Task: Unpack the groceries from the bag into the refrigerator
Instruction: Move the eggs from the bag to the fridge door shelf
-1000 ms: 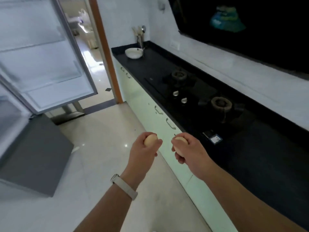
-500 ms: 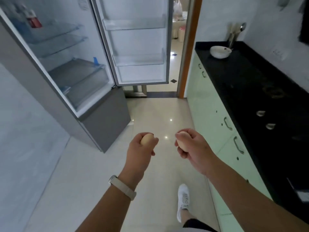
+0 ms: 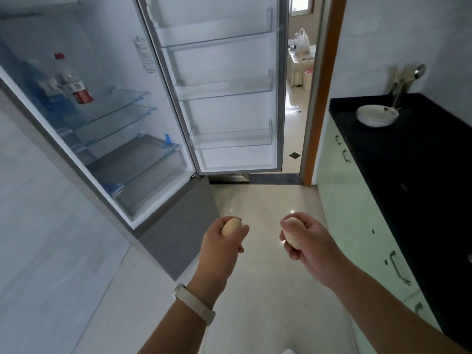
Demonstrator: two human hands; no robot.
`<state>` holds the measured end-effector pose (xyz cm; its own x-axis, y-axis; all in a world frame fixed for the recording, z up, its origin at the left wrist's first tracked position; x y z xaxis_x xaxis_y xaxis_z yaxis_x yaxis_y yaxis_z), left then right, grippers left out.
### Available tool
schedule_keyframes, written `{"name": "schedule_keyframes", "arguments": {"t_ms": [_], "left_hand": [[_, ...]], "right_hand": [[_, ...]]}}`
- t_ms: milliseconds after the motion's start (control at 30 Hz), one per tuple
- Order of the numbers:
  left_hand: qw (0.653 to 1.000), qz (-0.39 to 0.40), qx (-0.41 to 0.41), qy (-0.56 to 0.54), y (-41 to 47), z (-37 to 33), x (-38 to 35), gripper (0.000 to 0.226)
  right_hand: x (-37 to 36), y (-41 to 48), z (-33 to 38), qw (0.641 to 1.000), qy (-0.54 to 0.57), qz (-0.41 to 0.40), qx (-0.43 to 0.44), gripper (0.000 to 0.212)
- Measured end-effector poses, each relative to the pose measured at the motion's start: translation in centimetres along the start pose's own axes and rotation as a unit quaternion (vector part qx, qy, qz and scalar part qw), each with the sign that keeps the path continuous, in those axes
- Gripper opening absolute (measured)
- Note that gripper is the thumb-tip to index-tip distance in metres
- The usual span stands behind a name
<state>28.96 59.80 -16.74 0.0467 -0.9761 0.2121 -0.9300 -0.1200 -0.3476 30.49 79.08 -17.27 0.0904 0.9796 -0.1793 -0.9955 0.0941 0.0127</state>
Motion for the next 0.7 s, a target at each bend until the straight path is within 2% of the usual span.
{"name": "schedule_keyframes", "arguments": {"t_ms": [233,467,700], "left_hand": [[1.000,-0.012,-0.003,0.009,5.2,-3.5,-2.8,0.017],[0.998,-0.053,0.010,-0.024,9.6,-4.8,-0.6,0.013],[0.998,-0.050,0.033,-0.031,15.6,-4.5,1.6,0.011]], "right_hand": [[2.5,8.5,0.8,1.000,0.020,0.010,0.000,0.005],[0.2,13.2,-0.1,0.999,0.020,0.048,-0.014,0.009],[-2.7,18.9,-2.5,0.997,-0.014,0.065,-0.046,0.009]]}}
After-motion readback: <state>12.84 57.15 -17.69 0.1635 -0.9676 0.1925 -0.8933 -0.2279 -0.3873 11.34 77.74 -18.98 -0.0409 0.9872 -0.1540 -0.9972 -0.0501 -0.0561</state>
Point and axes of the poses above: each hand's wrist, its own y-axis towards the middle knuckle, its own x-axis out of the back of the hand, z = x × y, the point moved 6 cm from there along y, towards the middle knuckle, and after that the axes turned 14 degrees about x, right-handed, at the moved point
